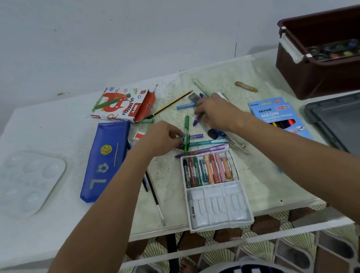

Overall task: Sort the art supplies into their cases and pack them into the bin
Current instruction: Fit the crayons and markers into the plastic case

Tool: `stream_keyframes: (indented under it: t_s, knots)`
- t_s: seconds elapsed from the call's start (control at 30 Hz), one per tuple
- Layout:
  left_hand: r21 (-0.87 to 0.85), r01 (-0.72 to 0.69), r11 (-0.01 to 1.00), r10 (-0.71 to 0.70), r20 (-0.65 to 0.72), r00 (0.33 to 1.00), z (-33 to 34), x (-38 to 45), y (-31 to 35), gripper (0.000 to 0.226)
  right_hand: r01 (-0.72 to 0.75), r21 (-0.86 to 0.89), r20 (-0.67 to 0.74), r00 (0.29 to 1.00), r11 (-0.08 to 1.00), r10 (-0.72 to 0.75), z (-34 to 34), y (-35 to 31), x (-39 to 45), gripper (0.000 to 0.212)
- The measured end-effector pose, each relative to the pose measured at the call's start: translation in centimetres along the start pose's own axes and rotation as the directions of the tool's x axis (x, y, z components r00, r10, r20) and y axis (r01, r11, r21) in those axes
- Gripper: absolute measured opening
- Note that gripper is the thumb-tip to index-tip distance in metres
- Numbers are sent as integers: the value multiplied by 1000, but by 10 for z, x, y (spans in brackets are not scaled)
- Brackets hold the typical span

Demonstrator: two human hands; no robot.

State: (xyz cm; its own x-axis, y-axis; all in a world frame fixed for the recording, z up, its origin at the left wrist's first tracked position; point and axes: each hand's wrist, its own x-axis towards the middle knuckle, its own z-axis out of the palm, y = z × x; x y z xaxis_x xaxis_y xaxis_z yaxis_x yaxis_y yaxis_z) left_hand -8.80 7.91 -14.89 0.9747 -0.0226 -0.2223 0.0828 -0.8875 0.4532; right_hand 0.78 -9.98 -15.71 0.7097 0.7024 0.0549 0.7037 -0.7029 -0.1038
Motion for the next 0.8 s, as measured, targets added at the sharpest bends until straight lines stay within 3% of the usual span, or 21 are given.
stream_keyframes:
  t_s: [0.27,0.37,0.43,0.57,0.67,0.8]
  knots:
    - [-74,21,997,-26,-72,997,-2,-4,-5,18,104,-156,0,994,982,-105,4,4,5,21]
    - [-188,26,982,-64,-204,977,-10,-15,-8,17,87,27,-73,994,996,-85,6,5,1,16]
    - [-250,31,968,-108,-301,947,-15,-26,-8,16,24,225,-148,989,974,10,3,2,-7,16]
    - [-362,-19,932,-175,-496,850,-20,-54,-3,21,-66,585,-199,954,808,222,-15,-22,-42,18]
    - [-509,-55,859,-240,-496,835,-15,-80,7,17,-73,708,-108,972,702,209,-29,-46,-77,12]
    - [-601,-25,799,-234,-348,908,5,-113,20,15,-212,793,140,976,572,168,-32,-72,-121,2]
